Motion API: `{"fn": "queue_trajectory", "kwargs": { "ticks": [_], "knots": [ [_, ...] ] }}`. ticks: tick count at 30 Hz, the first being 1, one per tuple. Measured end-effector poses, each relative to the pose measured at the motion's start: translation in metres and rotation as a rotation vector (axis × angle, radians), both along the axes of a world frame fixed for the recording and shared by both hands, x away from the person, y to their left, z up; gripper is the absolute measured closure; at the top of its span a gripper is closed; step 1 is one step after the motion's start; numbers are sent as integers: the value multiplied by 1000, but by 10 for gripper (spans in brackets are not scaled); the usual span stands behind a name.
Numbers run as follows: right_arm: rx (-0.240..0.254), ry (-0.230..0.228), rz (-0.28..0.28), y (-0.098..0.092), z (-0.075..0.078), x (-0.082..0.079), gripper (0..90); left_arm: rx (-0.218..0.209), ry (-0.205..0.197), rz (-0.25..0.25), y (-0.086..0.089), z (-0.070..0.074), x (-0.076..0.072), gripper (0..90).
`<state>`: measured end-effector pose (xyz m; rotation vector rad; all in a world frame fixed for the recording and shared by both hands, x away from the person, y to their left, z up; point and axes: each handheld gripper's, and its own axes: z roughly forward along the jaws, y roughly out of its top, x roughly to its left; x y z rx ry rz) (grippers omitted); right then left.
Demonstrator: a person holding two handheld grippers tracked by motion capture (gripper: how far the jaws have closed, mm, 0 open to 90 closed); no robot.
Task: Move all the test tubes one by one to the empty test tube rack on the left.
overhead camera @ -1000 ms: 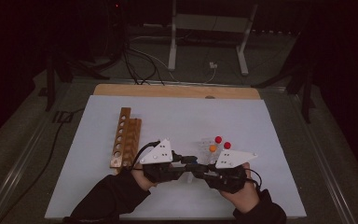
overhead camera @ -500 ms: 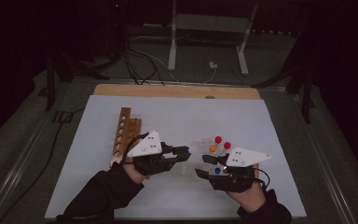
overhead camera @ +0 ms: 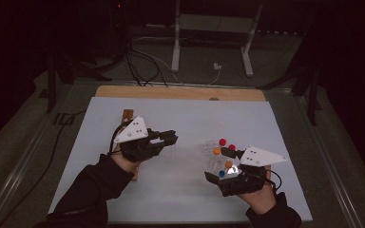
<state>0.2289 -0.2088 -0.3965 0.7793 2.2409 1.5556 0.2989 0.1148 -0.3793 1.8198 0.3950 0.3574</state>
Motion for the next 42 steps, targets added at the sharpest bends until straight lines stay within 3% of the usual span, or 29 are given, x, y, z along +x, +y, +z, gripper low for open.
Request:
{"fn": "queue_trajectory", "kwargs": {
  "ticks": [9,15,23,32,42],
  "knots": [
    [31,-23,-5,-4,4,-2,0,2,-26,102,29,12,24,780],
    [47,-31,-5,-7,6,-3,0,-28,-35,179,52,19,41,780],
    [55,-35,0,-8,7,-4,0,-18,-37,293,79,23,66,779],
    [55,-31,4,-8,5,-3,0,-8,-23,397,105,16,89,779],
    [52,-29,9,-8,5,-3,0,-12,21,496,121,-14,111,779]
  ]
}}
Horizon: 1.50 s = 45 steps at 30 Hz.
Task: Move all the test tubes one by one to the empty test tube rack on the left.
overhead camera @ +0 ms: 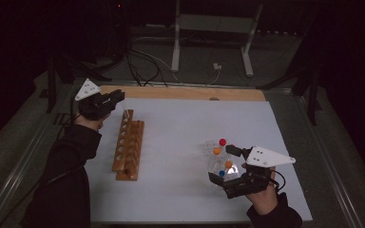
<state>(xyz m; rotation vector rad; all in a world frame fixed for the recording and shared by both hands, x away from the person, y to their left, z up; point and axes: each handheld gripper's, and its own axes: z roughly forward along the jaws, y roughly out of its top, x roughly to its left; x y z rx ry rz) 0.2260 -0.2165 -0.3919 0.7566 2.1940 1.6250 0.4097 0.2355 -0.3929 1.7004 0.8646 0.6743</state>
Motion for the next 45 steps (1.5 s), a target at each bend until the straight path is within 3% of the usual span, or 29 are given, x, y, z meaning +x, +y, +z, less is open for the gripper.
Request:
{"fn": "queue_trajectory", "kwargs": {
  "ticks": [9,20,26,28,45],
  "knots": [
    [0,7,10,0,-1,0,0,-8,52,39,3,-31,13,779],
    [4,9,19,-1,0,-1,0,-24,81,31,1,-64,13,778],
    [-2,16,26,0,-2,-1,0,-29,72,28,1,-70,11,777],
    [-4,18,27,1,-2,-1,0,-13,79,25,0,-73,12,777],
    [2,13,30,-1,1,-3,0,-20,28,51,-1,-81,7,775]
  ]
}}
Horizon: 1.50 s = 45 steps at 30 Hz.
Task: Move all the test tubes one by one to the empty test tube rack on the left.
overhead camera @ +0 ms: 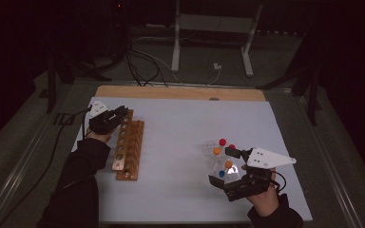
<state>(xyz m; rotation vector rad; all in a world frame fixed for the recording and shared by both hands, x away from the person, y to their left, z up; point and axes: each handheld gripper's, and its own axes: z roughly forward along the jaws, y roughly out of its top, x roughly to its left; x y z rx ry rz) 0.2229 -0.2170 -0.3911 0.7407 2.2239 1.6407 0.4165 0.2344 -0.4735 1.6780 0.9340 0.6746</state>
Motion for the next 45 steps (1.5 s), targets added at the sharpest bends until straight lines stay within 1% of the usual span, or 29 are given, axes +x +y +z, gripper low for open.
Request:
{"fn": "queue_trajectory", "kwargs": {
  "ticks": [1,5,6,7,11,14,16,17,18,20,22,24,25,27,29,30,31,32,33,34,35,36,37,40,41,43,44,45],
  "knots": [
    [0,1,0,0,0,0,0,-3,-4,-1,0,-1,-1,775],
    [-5,3,4,0,0,0,0,-15,6,-13,3,1,-3,773],
    [-6,3,3,0,0,0,0,-10,5,-16,4,1,-4,772],
    [-6,3,2,0,0,0,0,-1,-5,-15,4,2,-5,771],
    [-4,5,4,0,1,0,0,14,7,-17,5,2,-6,767],
    [-4,5,6,0,1,0,0,36,-3,-21,2,2,-7,763],
    [-5,5,7,0,1,0,0,29,9,-23,3,2,-6,760],
    [-4,5,7,0,2,0,0,25,26,-22,3,3,-5,756],
    [-2,5,7,0,2,0,0,29,48,-19,2,3,-4,723],
    [-2,1,7,-1,3,0,0,40,70,-18,2,3,-3,635],
    [2,-2,6,-1,5,-1,0,19,88,-25,3,6,-3,532],
    [2,-5,2,-2,7,-1,0,-5,91,-33,5,13,-6,462],
    [7,-9,1,-3,8,-2,0,-15,90,-46,5,17,-8,402],
    [8,-16,-10,-6,11,-2,0,-19,87,-72,5,26,-13,306],
    [11,-22,-22,-9,13,-3,0,-40,95,-108,5,35,-19,193],
    [10,-27,-31,-11,15,-3,0,-53,95,-136,6,41,-25,161],
    [12,-27,-43,-14,16,-4,0,-67,92,-159,6,46,-30,156],
    [10,-25,-48,-16,17,-4,0,-76,93,-179,6,50,-34,120],
    [6,-23,-56,-17,18,-4,0,-79,92,-198,5,54,-40,85],
    [-1,-20,-67,-19,18,-5,0,-80,88,-206,5,57,-44,64],
    [-3,-17,-67,-20,18,-5,0,-86,82,-235,4,61,-51,27],
    [3,-11,-68,-22,18,-6,0,-88,82,-247,2,64,-57,20],
    [6,-10,-74,-24,18,-7,0,-82,75,-248,1,66,-63,19],
    [-15,-2,-99,-27,16,-11,0,-88,63,-296,-4,71,-81,13],
    [-18,5,-101,-29,15,-12,0,-89,60,-314,-6,71,-87,13],
    [-36,15,-110,-31,10,-14,0,-86,52,-335,-9,71,-97,13],
    [-37,21,-110,-31,8,-15,0,-84,46,-349,-11,71,-104,13],
    [-38,28,-117,-33,5,-17,33,-87,42,-359,-13,70,-109,13]
  ]
}}
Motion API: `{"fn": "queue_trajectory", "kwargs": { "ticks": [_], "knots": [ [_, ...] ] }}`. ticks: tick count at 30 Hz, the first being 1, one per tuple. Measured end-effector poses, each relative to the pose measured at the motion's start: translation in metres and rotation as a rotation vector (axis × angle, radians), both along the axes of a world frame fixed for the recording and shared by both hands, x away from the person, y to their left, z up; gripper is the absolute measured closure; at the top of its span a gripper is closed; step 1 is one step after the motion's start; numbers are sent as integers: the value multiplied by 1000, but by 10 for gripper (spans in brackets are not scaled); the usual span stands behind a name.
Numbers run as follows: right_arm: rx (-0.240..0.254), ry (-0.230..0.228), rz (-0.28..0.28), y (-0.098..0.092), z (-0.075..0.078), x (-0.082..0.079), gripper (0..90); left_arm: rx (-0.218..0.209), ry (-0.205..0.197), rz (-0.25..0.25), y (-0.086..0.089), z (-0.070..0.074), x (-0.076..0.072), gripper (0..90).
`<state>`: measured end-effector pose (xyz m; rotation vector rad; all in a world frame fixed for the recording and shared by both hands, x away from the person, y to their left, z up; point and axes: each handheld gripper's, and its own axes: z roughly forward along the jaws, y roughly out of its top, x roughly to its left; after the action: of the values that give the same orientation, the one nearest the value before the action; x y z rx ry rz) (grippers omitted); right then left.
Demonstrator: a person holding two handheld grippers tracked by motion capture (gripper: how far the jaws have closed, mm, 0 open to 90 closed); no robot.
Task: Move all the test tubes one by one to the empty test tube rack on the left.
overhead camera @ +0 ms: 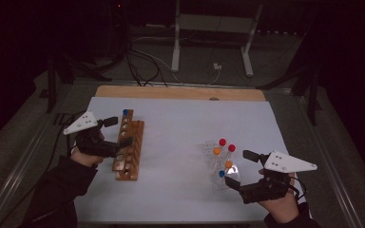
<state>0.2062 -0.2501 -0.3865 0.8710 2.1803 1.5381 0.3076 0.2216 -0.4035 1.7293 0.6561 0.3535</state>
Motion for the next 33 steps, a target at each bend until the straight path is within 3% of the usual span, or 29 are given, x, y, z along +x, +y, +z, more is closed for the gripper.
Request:
{"fn": "queue_trajectory", "kwargs": {
  "ticks": [4,7,15,18,24,33],
  "knots": [
    [-13,38,-9,-4,-17,-3,76,5,-6,-30,-5,-5,-15,13],
    [-24,57,-9,-7,-29,-5,242,3,-10,-37,-6,-10,-23,13],
    [-83,153,-20,-13,-58,-2,472,12,-16,-61,-10,-19,-36,13],
    [-122,167,-8,-10,-66,0,546,10,-16,-63,-10,-19,-39,14],
    [-161,191,-16,-3,-71,8,631,21,-15,-64,-11,-21,-41,13],
    [-214,213,-36,9,-77,18,691,27,-11,-73,-11,-22,-41,14]
  ]
}}
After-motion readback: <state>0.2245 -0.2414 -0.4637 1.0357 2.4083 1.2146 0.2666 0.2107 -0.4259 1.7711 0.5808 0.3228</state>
